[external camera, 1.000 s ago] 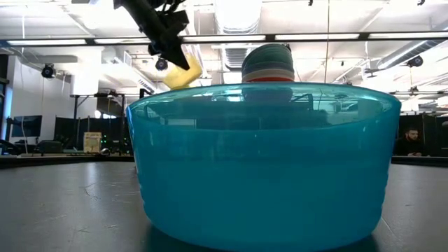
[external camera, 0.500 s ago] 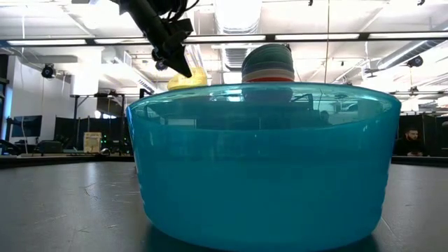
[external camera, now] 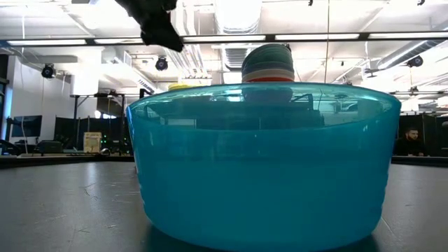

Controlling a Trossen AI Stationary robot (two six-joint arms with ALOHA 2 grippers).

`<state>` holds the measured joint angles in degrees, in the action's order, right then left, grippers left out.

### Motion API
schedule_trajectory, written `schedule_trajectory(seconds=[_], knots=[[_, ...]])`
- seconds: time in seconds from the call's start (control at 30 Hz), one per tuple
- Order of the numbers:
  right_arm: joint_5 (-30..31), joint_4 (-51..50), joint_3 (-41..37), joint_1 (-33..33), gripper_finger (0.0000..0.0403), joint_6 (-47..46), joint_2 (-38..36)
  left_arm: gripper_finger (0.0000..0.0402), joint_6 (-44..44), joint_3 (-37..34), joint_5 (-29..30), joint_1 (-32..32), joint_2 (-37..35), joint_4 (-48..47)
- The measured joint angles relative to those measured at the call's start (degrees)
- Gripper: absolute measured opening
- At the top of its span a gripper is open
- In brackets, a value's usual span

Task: Place and stack bowls onto a shelf
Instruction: Stack the blue bowl on top of the yellow bowl

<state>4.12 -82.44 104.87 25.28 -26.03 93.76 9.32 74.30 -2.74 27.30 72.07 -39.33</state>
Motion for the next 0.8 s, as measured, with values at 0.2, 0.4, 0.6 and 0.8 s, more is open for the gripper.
schedule_trajectory(seconds=[0.2, 0.4, 0.6, 0.8], knots=[[0.0, 9.3, -2.2, 2.0, 0.0128, 5.0, 0.0, 0.0109, -4.1, 0.0, -4.8, -3.4, -3.1, -3.1], [0.0, 24.3, -8.0, 5.5, 0.0128, 5.6, 0.0, 0.0107, -4.7, -0.1, -5.1, -8.8, -4.5, -3.8], [0.0, 40.3, -15.8, 9.3, 0.0128, 4.0, 0.0, 0.0107, -7.6, -0.1, -5.7, -12.0, -5.8, -4.0], [0.5, 52.4, -23.6, 11.0, 0.0127, 2.0, 0.0, 0.0107, -9.9, -0.1, -5.8, -13.7, -7.2, -4.2]])
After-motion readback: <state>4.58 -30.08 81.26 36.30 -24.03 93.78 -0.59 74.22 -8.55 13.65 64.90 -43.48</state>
